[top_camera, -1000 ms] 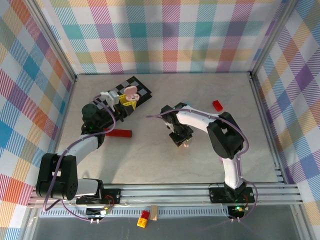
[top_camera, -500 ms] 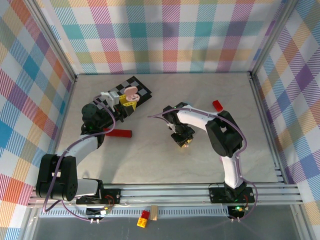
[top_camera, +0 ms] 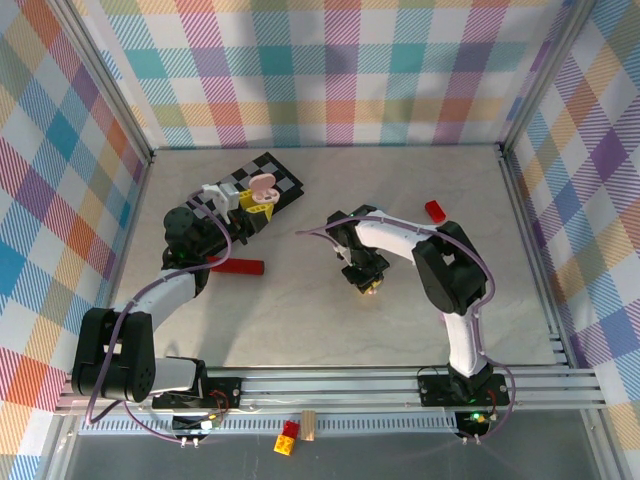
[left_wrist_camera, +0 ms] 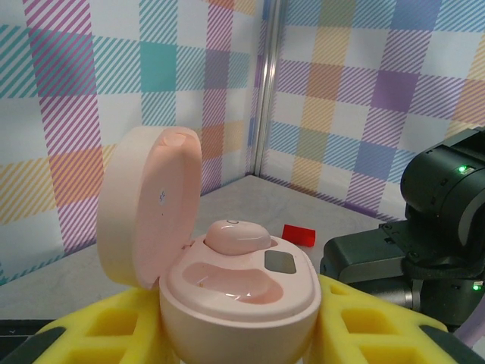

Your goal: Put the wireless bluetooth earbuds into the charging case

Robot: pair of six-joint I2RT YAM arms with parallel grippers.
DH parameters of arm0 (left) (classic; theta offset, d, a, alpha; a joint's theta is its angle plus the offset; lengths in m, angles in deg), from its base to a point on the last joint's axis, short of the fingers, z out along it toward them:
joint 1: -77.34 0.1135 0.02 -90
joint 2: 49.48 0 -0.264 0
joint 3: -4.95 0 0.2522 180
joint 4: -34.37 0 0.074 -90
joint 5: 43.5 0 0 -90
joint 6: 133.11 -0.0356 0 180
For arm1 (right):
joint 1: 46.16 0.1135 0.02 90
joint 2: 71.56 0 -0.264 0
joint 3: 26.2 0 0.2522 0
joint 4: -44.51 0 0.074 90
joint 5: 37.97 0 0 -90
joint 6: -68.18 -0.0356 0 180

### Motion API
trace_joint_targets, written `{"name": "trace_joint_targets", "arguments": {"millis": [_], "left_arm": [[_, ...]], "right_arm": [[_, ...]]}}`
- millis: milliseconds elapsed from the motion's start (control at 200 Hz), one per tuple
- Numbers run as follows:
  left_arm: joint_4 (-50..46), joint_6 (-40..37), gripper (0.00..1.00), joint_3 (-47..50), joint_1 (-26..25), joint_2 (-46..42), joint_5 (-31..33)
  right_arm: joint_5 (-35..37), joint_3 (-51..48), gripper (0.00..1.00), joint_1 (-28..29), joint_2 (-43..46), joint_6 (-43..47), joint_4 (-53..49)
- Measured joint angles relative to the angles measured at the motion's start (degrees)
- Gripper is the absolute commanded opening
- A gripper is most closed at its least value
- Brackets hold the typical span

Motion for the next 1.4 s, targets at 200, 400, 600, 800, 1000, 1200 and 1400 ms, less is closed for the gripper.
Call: {"name": "trace_joint_targets", "arguments": {"millis": [200,400,600,800,1000,1200,1400], "left_arm": [[0.07,-0.31,0.38,0.04,-0.7,-0.02,0.22],[0.07,-2.4,0.37,0.09,-4.07,-0.76,2.64],[1.64,-4.35,0.37,0.07,-9.77,0.5,6.54],[3.08,-6.56,0.37,-0.13,-14.6,3.54,11.17],[2.43,-10.4,0.37,-2.29,-18.53,4.81,15.19],[0.66,-14.88,0.37,-3.67,-23.98,6.16,19.04],[-0.92,-17.92,0.37,-4.7,-26.6,8.68,20.11]], "right_arm": [[-2.6,-3.19,0.18,-1.44,5.51,-0.98,4.09],[-7.8,-8.35,0.18,-4.04,17.55,-3.06,11.32],[-17.09,-12.5,0.19,-7.65,29.99,-6.62,21.49],[-28.26,-15.32,0.19,-11.72,37.07,-11.8,31.58],[-36.68,-16.24,0.19,-14.01,39.78,-16.63,38.84],[-43.04,-16.24,0.19,-14.45,40.54,-20.0,43.3],[-48.61,-15.8,0.19,-14.45,40.54,-23.26,47.32]]}}
